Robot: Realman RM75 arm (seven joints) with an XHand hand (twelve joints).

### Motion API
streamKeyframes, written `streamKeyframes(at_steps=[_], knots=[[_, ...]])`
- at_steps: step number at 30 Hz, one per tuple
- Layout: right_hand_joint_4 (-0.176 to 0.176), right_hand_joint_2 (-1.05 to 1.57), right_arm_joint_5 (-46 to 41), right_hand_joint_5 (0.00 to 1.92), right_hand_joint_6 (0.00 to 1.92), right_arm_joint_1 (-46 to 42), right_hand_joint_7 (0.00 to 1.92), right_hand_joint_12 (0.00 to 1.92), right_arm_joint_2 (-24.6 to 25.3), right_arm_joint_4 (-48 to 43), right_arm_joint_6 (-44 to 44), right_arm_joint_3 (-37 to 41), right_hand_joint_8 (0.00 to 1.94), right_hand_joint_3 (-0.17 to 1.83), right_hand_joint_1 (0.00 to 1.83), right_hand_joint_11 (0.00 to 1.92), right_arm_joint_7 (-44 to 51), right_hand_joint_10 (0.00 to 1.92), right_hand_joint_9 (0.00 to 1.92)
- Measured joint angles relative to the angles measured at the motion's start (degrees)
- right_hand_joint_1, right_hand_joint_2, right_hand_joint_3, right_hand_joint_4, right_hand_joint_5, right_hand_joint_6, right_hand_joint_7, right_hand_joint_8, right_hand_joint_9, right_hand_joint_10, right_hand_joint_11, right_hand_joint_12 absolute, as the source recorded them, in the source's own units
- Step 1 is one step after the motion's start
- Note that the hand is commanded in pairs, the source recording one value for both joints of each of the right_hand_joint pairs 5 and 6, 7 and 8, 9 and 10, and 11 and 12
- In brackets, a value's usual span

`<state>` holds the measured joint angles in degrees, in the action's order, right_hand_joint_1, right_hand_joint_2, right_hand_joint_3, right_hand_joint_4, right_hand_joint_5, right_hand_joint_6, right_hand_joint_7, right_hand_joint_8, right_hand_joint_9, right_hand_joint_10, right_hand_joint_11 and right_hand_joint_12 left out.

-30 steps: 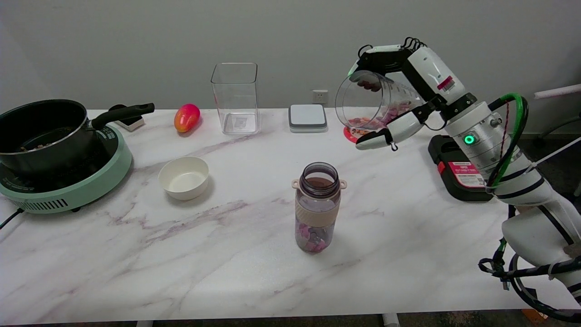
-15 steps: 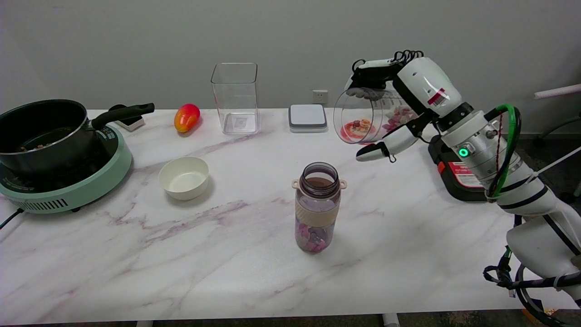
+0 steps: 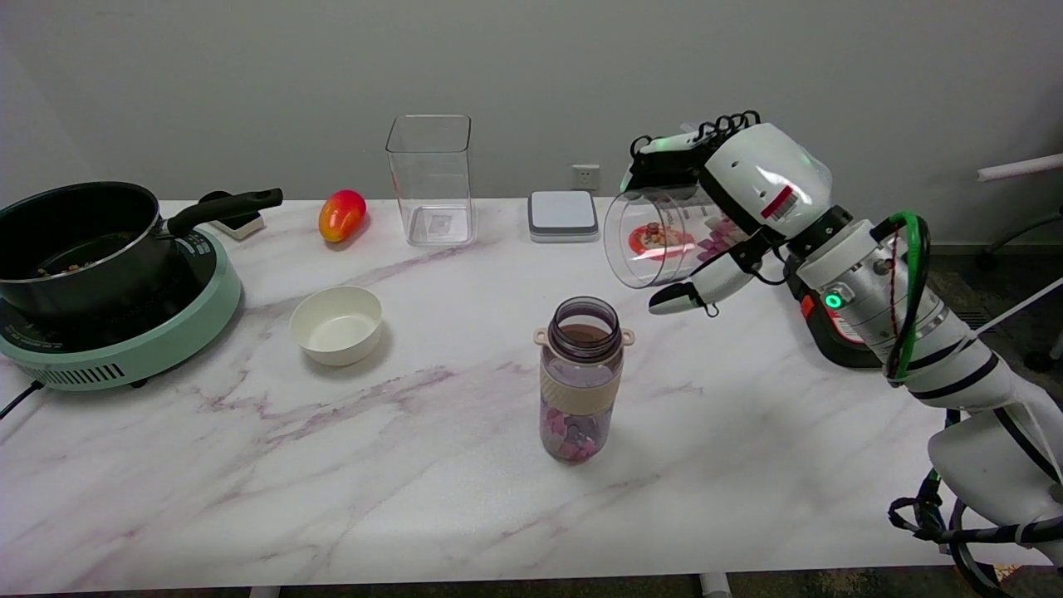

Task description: Pour the contents of the measuring cup into the bottle.

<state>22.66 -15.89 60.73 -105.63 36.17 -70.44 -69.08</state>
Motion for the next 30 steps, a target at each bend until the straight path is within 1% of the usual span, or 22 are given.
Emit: streamKeyframes(at_steps=[12,30], knots=[[0.000,1.41,4.04,1.67,1.67,-0.56,1.51,1.27,0.37,-0.89,0.02,-0.14,1.51,0.28,1.27,1.27,1.11,1.41,1.41],[0.000,1.39,6.40,1.65,1.65,-0.31,1.51,1.26,0.41,-1.65,1.62,0.02,1.51,0.30,1.29,1.26,1.59,1.41,1.41]])
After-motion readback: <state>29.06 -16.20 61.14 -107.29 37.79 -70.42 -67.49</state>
